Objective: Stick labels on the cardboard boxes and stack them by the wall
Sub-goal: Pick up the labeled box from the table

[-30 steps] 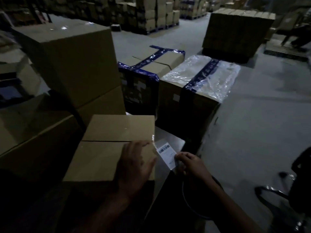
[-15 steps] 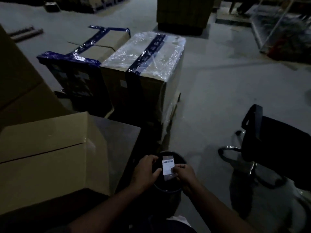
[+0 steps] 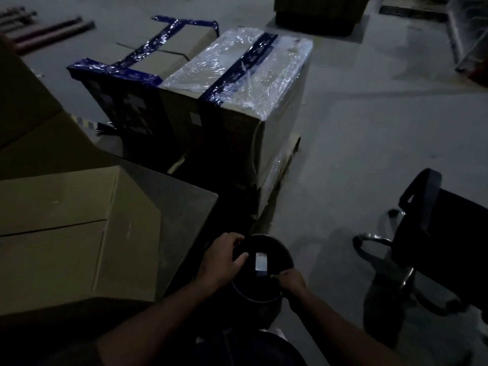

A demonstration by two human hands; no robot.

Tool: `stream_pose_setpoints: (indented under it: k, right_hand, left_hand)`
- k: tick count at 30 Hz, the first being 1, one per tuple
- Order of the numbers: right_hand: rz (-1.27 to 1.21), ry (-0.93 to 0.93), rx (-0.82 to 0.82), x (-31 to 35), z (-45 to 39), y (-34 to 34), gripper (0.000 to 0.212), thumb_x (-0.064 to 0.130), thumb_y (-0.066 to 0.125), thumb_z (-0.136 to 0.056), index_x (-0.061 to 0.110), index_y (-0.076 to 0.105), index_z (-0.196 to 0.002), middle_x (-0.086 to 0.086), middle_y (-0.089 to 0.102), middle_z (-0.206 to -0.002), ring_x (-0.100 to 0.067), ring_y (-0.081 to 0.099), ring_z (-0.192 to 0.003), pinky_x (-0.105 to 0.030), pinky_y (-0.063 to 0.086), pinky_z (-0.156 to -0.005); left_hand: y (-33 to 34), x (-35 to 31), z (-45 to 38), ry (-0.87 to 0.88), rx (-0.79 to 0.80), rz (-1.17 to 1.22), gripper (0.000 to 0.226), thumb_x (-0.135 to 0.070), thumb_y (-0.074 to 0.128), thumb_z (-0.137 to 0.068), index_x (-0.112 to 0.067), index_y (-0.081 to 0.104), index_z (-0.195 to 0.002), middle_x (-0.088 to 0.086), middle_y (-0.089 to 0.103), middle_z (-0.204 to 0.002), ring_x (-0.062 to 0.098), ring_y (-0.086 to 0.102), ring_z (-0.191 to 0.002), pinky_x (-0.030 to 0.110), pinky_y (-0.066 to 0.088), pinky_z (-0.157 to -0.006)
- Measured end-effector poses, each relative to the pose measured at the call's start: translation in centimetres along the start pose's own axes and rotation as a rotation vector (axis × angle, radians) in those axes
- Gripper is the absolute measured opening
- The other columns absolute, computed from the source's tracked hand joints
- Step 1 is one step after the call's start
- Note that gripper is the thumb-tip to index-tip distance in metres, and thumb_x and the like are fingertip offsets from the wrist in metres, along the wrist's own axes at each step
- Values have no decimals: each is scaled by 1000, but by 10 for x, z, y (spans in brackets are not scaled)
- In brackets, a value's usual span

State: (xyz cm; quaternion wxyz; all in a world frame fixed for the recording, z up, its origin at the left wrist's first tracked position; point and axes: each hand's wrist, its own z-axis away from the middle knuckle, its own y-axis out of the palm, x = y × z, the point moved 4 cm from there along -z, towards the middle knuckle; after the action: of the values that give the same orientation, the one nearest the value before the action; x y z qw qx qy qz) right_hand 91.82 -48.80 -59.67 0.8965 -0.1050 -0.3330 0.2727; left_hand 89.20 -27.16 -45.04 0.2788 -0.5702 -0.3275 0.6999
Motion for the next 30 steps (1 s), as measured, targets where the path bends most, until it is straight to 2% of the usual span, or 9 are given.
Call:
stream_pose_setpoints:
  k: [3, 8, 13, 17, 19, 22, 25, 27, 30]
  right_hand:
    - [165, -160, 86, 45, 22, 6, 46, 16, 71, -85, 18, 53, -43, 8, 51, -44, -15, 51, -54, -37, 46, -65]
    - [152, -467, 150, 132, 63, 23, 10, 25, 71, -87, 25, 62, -85, 2, 68, -86, -18, 65, -79, -39, 55, -78]
    - [122, -810, 171, 217, 126, 50, 7, 17, 66, -90, 15, 62, -95, 3, 66, -93, -11, 62, -86, -15, 45, -72]
    - [92, -988, 240, 260, 166, 81, 9, 18, 66, -90, 14, 61, -96, -1, 70, -94, -14, 67, -85, -31, 54, -77]
    - [68, -1080, 267, 275, 187, 96, 9, 21, 66, -91, 18, 59, -96, -1, 68, -94, -12, 67, -86, -31, 55, -76]
    - [65, -1189, 288, 288, 214, 122, 19, 34, 67, -89, 22, 57, -101, 2, 63, -103, -7, 62, -95, -28, 55, -78]
    - [163, -1262, 234, 295, 229, 150, 41, 46, 66, -83, 26, 53, -116, 6, 54, -117, -11, 53, -111, -38, 53, -89]
    - [260, -1257, 212, 295, 237, 167, 57, 46, 68, -82, 21, 48, -130, 2, 50, -129, -16, 48, -121, -43, 49, -98]
    - [337, -1190, 170, 290, 245, 181, 74, 42, 70, -85, 18, 33, -145, 0, 40, -144, -14, 38, -130, -32, 38, -106]
  left_hand:
    - [-14, -2, -1, -13, -69, 16, 43, -37, 71, -88, -23, 60, -127, -7, 60, -115, 9, 59, -107, 31, 51, -92]
    - [-49, -3, 4, -18, -243, 105, 45, -44, 63, -85, -24, 60, -125, -6, 58, -114, 10, 61, -104, 39, 54, -87]
    - [-111, -11, 20, 16, -496, 83, 38, -35, 67, -91, -23, 59, -126, -5, 58, -115, 12, 61, -104, 37, 54, -84]
    - [-160, -12, 51, 11, -681, 104, 39, -37, 63, -92, -27, 57, -129, -7, 58, -115, 12, 60, -105, 40, 55, -84]
    - [-184, -8, 69, -17, -784, 102, 39, -32, 67, -92, -25, 58, -129, -7, 58, -115, 10, 61, -105, 38, 55, -85]
    - [-219, 5, 99, -104, -971, 99, 34, -28, 69, -92, -20, 62, -124, -4, 60, -114, 9, 62, -101, 36, 56, -84]
    - [-251, 38, 125, -194, -1089, 42, 33, -33, 66, -91, -21, 60, -121, -4, 60, -114, 12, 61, -100, 38, 56, -84]
    - [-272, 75, 141, -367, -1081, 1, 38, -36, 67, -89, -24, 58, -124, -2, 58, -120, 17, 59, -107, 44, 55, -87]
    - [-297, 132, 160, -643, -937, -47, 57, -36, 74, -86, -19, 53, -136, 9, 50, -138, 29, 46, -127, 42, 42, -104]
